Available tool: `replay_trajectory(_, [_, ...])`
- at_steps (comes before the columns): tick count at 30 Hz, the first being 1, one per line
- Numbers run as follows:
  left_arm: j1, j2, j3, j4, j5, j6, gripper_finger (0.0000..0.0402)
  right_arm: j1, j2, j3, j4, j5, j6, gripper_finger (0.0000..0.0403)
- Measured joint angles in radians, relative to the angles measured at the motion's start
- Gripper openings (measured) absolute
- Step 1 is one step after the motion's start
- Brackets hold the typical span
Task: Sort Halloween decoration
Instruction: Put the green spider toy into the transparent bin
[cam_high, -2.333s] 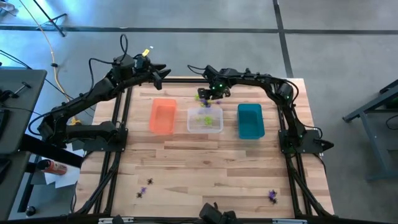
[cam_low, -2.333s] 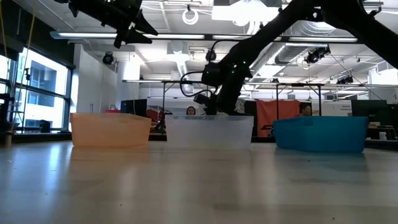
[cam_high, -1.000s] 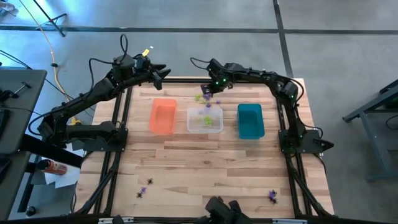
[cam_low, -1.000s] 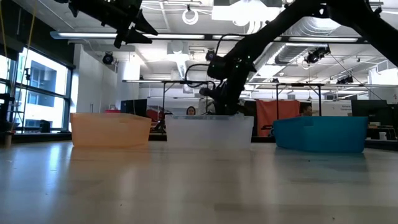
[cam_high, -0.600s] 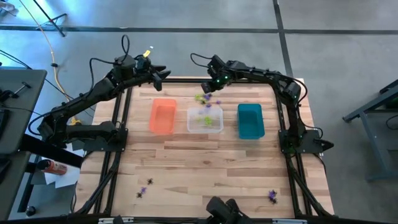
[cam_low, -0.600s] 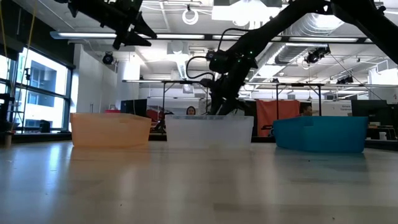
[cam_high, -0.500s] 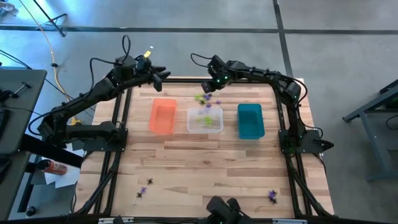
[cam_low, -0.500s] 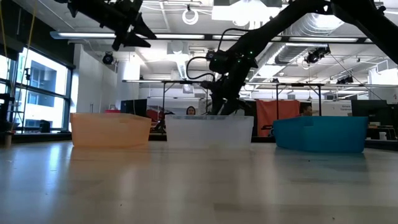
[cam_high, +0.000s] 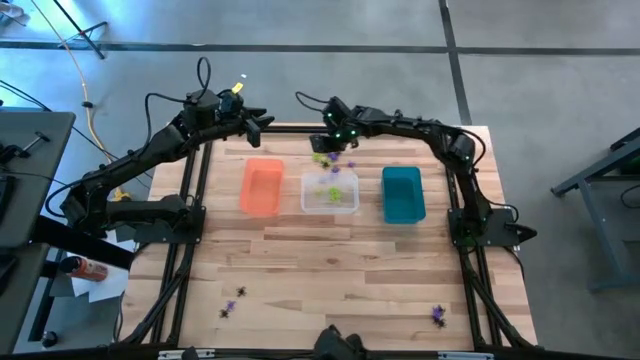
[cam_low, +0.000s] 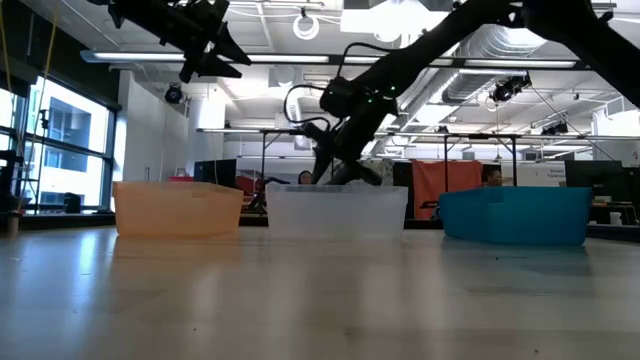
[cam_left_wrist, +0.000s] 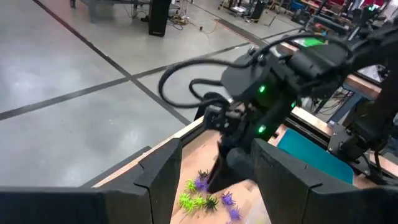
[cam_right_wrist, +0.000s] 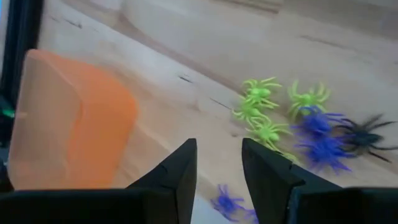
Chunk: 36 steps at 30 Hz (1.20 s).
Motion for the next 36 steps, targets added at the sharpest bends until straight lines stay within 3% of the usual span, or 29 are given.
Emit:
replay_trajectory(15, [-0.032,0.0,0.0,0.0,0.005,-0.006,0.0181,0.027,0.223,0.332,-0.365,0.189,-0.072,0.0118])
replay_trajectory(20, [-0.033,0.0,0.0,0.0,0.005,-0.004,0.0181,0.028,0.238,0.337,-0.401,0.141,-0.123,0.0106])
replay_trajectory(28, [-0.033,0.0,0.0,0.0,0.005,0.013,0.0181,0.012,0.236,0.337,-0.435,0.149,-0.214,0.0087])
replay_trajectory(36, [-0.033,0.0,0.0,0.0,0.004,0.01,0.0181,-0.014,0.199,0.336,-0.492,0.156,-0.362,0.0008])
